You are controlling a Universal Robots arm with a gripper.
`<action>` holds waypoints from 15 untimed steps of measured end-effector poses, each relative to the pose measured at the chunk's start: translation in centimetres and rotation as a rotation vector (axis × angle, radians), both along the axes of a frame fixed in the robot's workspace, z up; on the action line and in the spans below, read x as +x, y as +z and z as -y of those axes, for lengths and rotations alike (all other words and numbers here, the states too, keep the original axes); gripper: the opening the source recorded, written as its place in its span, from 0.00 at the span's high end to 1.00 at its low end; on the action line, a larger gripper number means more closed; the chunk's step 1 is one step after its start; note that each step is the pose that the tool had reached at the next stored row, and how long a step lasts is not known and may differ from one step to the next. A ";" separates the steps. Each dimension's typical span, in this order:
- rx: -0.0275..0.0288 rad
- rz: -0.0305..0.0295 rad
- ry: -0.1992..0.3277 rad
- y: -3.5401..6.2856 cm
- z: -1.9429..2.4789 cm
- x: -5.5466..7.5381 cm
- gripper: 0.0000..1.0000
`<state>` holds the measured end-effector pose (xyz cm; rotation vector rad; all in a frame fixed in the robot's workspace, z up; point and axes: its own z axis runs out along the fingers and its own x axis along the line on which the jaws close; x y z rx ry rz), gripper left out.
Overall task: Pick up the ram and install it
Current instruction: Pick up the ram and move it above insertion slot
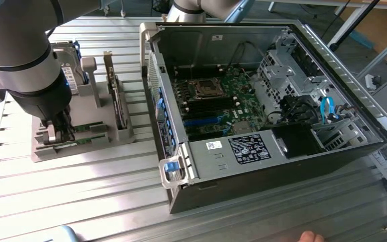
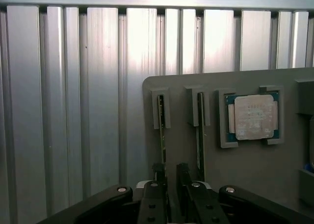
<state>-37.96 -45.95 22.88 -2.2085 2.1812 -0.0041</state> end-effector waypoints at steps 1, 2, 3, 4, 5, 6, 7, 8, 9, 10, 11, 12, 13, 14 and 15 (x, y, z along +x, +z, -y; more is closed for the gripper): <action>0.0000 -0.0001 0.003 -0.01 0.00 0.0 0.76; 0.0000 -0.0001 0.006 -0.01 0.00 0.0 0.76; 0.0000 -0.0002 0.008 -0.02 0.00 0.0 0.76; 0.0000 -0.0001 0.008 -0.02 0.00 0.0 0.76; 0.0000 -0.0001 0.008 -0.02 0.00 0.0 0.76; 0.0000 -0.0001 0.008 -0.02 0.00 0.0 0.76; 0.0000 -0.0001 0.008 -0.02 0.00 0.0 0.76; 0.0002 0.0000 0.008 -0.04 0.04 0.0 0.76; 0.0003 0.0001 0.008 -0.04 0.08 0.0 0.76; 0.0001 -0.0002 0.008 -0.02 0.13 0.0 0.76; 0.0001 -0.0001 0.008 -0.02 0.17 0.0 0.76; 0.0000 -0.0001 0.008 -0.02 0.21 0.0 0.76; 0.0000 -0.0002 0.008 -0.01 0.24 0.0 0.76; 0.0000 -0.0002 0.008 -0.01 0.24 0.0 0.76; 0.0000 -0.0001 0.008 -0.02 0.24 0.0 0.76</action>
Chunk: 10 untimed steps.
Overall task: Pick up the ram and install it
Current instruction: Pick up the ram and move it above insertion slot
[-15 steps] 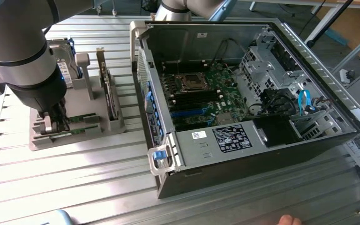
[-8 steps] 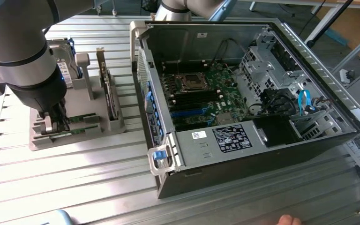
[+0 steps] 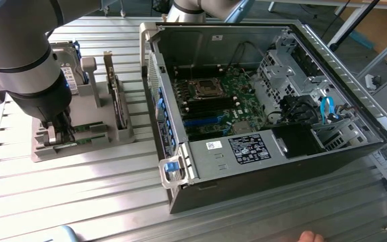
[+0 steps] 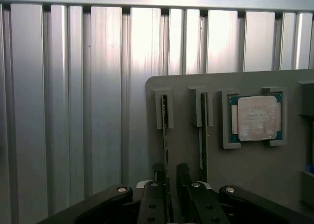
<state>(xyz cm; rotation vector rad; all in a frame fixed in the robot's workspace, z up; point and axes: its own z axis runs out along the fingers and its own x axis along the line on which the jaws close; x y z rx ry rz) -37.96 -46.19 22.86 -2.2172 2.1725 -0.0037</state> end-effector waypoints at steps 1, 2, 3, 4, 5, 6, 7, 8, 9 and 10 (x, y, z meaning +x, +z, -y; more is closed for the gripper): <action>0.0001 0.0001 0.000 -0.01 0.00 0.0 0.76; 0.0001 0.0001 0.000 -0.01 0.01 0.0 0.76; 0.0002 0.0002 0.000 -0.04 0.01 0.0 0.76; 0.0002 0.0003 0.000 -0.10 0.01 0.0 0.76; 0.0001 0.0001 0.000 -0.18 0.01 0.0 0.76; 0.0000 0.0000 0.000 -0.29 0.02 0.0 0.76; 0.0001 0.0001 0.000 -0.41 0.02 0.0 0.76; 0.0001 0.0000 0.000 -0.51 0.03 0.0 0.76; 0.0000 0.0000 0.000 -0.62 0.03 0.0 0.76; 0.0000 0.0000 0.000 -0.73 0.04 0.0 0.76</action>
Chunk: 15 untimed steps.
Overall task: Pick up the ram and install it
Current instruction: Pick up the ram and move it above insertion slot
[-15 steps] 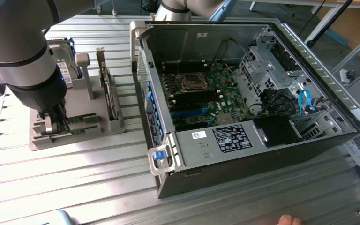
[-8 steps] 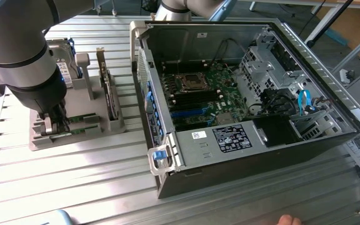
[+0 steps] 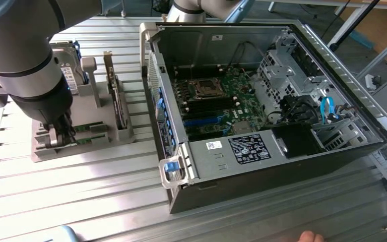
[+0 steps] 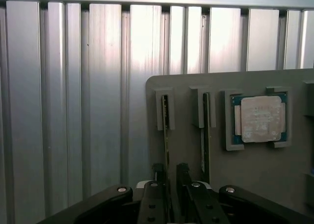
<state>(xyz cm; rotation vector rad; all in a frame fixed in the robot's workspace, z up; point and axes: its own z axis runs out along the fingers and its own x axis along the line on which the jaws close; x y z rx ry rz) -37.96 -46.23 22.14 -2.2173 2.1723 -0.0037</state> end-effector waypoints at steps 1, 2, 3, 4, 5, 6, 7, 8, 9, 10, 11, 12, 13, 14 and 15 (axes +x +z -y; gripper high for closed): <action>0.0000 0.0000 0.000 -0.10 0.01 0.0 0.76; 0.0000 0.0001 0.000 -0.18 0.01 0.0 0.76; -0.0001 -0.0001 0.000 -0.23 0.01 0.0 0.76; -0.0001 -0.0002 0.000 -0.24 0.01 0.0 0.76; -0.0002 -0.0002 0.000 -0.24 0.01 0.0 0.76; -0.0001 -0.0002 0.000 -0.24 0.01 0.0 0.76; -0.0001 -0.0001 0.000 -0.24 0.01 0.0 0.76; -0.0001 0.0000 0.000 -0.25 0.01 0.0 0.76; 0.0001 0.0002 0.000 -0.26 0.01 0.0 0.76; 0.0003 0.0004 0.000 -0.27 0.01 0.1 0.76; 0.0001 0.0001 0.000 -0.26 0.02 0.2 0.76; 0.0000 0.0000 0.000 -0.25 0.02 0.3 0.76; 0.0001 0.0000 0.000 -0.26 0.02 0.4 0.76; 0.0000 -0.0002 0.000 -0.25 0.02 0.6 0.76; 0.0000 -0.0002 0.000 -0.25 0.02 0.7 0.76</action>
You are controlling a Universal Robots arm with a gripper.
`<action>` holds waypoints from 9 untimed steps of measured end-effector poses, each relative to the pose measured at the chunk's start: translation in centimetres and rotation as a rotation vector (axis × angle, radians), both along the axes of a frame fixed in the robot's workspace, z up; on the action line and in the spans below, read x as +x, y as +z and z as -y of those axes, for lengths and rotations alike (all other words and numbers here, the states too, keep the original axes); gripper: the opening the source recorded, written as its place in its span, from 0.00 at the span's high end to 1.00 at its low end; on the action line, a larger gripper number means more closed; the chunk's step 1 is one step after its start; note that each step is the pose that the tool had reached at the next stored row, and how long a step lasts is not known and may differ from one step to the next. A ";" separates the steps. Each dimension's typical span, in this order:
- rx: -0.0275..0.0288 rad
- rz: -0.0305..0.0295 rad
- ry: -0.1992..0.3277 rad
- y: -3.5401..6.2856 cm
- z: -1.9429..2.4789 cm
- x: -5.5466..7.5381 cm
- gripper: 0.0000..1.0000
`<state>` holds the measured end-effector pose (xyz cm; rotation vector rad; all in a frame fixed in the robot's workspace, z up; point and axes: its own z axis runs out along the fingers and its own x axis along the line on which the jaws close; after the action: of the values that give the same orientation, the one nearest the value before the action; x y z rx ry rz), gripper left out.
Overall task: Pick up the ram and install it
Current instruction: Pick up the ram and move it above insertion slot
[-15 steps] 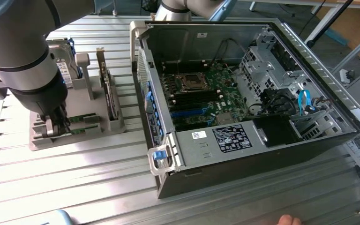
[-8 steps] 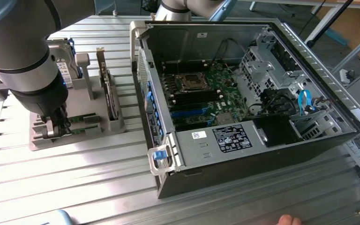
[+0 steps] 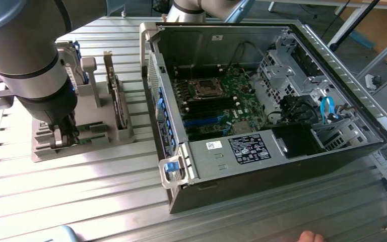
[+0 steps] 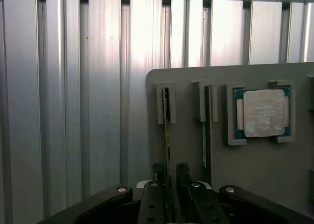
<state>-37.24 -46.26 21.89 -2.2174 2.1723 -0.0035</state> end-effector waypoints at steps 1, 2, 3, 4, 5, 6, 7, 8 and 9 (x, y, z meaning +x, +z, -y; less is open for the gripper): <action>0.0000 0.0000 0.000 0.00 0.00 0.1 0.76; 0.0000 0.0000 0.000 0.00 0.00 0.3 0.76; 0.0000 0.0001 0.000 0.00 0.00 0.4 0.76; 0.0000 0.0000 0.000 0.00 0.00 0.5 0.76; 0.0000 0.0000 0.000 0.00 0.00 0.7 0.76; 0.0000 0.0000 0.000 0.00 0.00 0.8 0.76; 0.0001 0.0000 0.000 0.00 0.00 0.9 0.76; 0.0000 0.0000 0.000 0.00 0.00 1.0 0.76; 0.0000 0.0001 0.001 0.00 0.00 1.1 0.76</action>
<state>-36.14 -46.25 21.89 -2.2187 2.1710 -0.0035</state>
